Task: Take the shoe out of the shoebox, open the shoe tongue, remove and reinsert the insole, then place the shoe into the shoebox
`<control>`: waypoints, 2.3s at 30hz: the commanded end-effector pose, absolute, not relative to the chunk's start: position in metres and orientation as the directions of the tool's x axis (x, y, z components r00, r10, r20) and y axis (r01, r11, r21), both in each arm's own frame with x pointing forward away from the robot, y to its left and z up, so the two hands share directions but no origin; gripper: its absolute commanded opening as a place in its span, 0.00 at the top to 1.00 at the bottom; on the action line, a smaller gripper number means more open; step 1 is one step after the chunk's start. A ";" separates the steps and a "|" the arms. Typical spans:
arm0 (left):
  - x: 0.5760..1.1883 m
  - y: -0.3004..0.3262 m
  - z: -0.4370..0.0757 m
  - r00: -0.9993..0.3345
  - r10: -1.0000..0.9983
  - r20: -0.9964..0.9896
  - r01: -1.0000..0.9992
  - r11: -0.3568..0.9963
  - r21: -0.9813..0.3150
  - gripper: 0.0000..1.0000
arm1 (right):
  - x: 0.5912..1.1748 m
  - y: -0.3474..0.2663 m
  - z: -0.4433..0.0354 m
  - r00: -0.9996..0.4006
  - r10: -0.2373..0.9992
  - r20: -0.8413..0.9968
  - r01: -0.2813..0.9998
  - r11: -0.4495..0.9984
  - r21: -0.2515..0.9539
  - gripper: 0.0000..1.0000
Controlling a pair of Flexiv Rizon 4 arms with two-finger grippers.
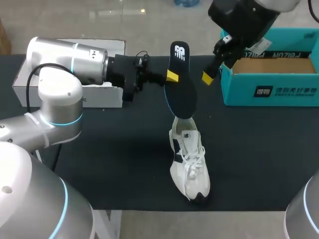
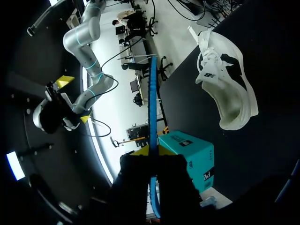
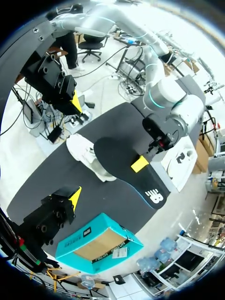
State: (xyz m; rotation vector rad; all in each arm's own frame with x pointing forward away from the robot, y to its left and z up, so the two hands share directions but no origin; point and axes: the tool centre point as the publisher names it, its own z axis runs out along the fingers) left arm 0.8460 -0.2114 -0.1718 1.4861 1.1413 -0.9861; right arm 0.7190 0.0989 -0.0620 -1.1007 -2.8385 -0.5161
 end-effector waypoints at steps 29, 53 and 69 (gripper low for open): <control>0.847 -0.213 -0.173 0.231 0.176 -0.957 0.972 -0.078 0.220 1.00 | 0.767 0.086 -0.106 -0.710 0.381 0.593 0.696 0.508 0.507 0.00; 0.847 -0.213 -0.173 0.231 0.176 -0.957 0.972 -0.078 0.220 1.00 | 0.801 0.136 -0.158 -0.719 0.263 0.643 0.695 0.310 0.649 0.00; 0.847 -0.213 -0.173 0.231 0.176 -0.957 0.972 -0.078 0.220 1.00 | 0.832 0.160 -0.178 -0.715 0.190 0.672 0.693 0.314 0.649 0.00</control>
